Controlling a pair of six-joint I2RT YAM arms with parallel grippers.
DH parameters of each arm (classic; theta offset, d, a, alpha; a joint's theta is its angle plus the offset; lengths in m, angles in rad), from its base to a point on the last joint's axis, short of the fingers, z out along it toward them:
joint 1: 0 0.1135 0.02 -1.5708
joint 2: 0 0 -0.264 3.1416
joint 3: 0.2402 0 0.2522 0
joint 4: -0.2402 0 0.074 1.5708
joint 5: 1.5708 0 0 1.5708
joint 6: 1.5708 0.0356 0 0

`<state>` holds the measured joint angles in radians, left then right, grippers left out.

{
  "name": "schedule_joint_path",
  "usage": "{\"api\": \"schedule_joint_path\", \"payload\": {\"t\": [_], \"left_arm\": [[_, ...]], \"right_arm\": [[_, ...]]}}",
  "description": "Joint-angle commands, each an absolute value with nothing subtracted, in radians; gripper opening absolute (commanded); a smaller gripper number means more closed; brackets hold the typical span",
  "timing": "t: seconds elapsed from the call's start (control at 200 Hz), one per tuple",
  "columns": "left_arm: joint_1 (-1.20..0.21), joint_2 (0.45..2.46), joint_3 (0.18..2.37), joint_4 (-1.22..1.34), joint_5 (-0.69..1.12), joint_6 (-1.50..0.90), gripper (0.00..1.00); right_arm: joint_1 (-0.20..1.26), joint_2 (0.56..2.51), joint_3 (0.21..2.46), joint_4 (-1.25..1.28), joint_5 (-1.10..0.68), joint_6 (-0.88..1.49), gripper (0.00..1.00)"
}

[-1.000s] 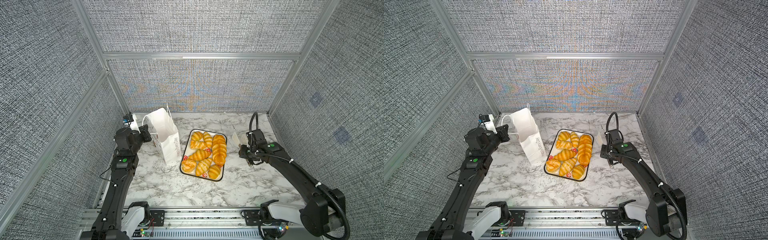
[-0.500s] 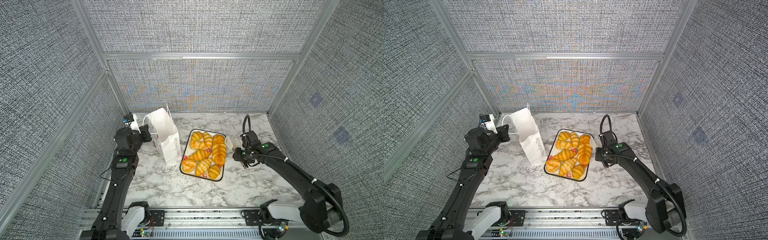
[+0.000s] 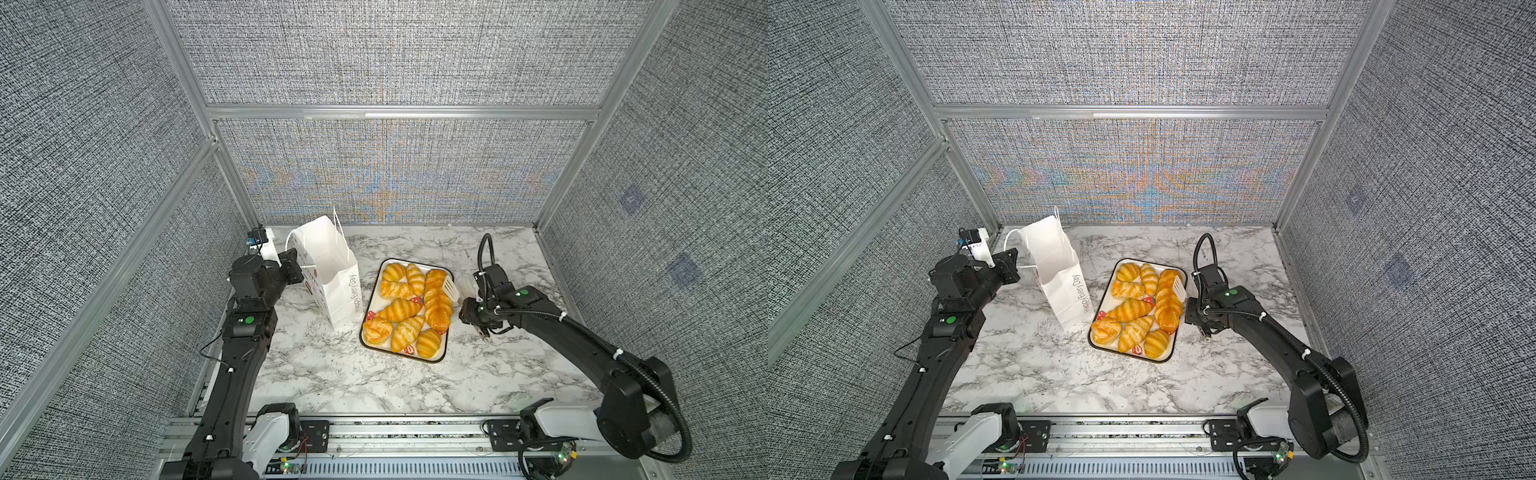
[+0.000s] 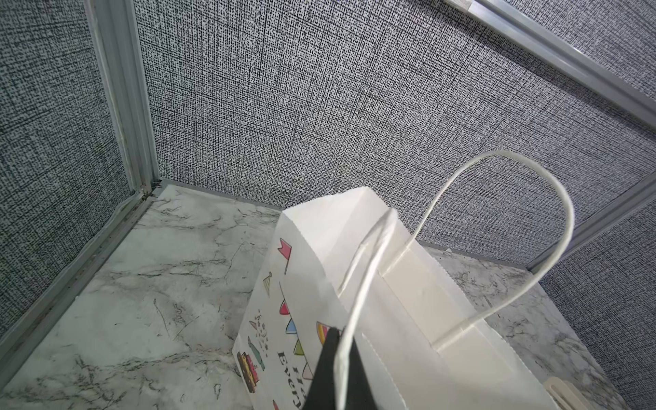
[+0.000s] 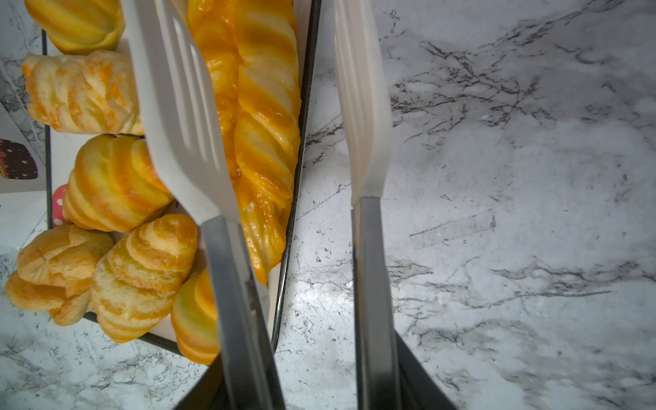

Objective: Pack bread into a paper bag
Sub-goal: Rotate the paper bag at the top-left of the table, then pick up the bread from the tray.

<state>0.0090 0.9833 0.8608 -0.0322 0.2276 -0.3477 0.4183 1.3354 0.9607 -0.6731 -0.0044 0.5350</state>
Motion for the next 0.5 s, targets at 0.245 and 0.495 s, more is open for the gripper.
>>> {"api": "schedule_joint_path", "payload": {"t": [0.245, 0.495], "left_arm": [[0.008, 0.978, 0.86, -0.008, 0.233, -0.339, 0.0], [0.009, 0.979, 0.86, -0.009, 0.234, -0.339, 0.0]], "right_arm": [[0.428, 1.367, 0.946, -0.612, -0.027, 0.563, 0.51], [0.446, 1.392, 0.949, -0.591, -0.034, 0.573, 0.51]]}}
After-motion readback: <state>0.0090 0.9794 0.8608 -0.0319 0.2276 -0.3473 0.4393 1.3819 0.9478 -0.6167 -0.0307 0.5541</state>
